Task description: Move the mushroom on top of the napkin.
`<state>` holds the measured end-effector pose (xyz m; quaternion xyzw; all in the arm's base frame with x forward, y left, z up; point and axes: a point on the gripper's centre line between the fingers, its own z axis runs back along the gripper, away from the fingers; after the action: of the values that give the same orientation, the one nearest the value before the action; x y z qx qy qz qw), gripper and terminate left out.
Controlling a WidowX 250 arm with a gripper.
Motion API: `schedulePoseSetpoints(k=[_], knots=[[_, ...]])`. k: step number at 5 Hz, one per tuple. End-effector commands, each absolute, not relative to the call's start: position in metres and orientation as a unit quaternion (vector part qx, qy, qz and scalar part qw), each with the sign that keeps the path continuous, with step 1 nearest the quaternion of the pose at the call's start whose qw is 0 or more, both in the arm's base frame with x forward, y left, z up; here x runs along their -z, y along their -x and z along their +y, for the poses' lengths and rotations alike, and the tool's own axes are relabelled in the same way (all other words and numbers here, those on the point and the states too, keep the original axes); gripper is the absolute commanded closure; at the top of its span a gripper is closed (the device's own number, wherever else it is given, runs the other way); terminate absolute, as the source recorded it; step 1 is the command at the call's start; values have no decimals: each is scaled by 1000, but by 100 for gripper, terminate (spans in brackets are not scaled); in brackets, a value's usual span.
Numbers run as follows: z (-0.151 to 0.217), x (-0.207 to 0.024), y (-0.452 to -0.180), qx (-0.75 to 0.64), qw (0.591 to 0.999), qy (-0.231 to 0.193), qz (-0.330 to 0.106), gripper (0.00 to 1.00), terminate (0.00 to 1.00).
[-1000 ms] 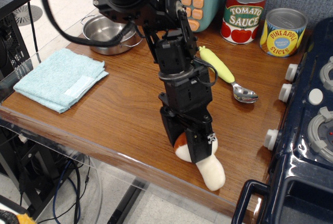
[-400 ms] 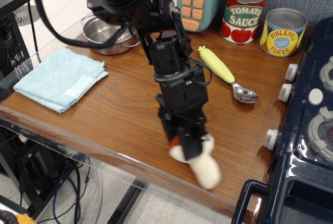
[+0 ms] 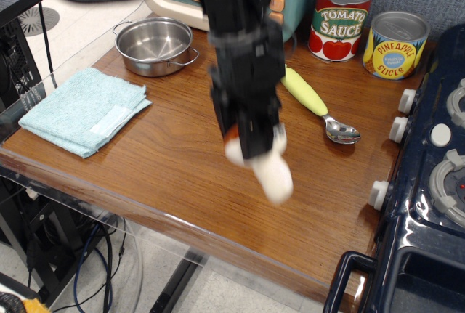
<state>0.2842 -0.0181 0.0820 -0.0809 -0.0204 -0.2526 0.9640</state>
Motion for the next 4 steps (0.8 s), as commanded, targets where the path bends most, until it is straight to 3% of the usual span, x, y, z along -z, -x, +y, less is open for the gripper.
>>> schedulePoseSetpoints(k=[1, 3, 4], knots=[[69, -140, -302, 131, 986, 33, -99, 100, 0], [166, -128, -269, -13, 993, 28, -113, 100, 0], [201, -99, -245, -51, 992, 34, -111, 100, 0]])
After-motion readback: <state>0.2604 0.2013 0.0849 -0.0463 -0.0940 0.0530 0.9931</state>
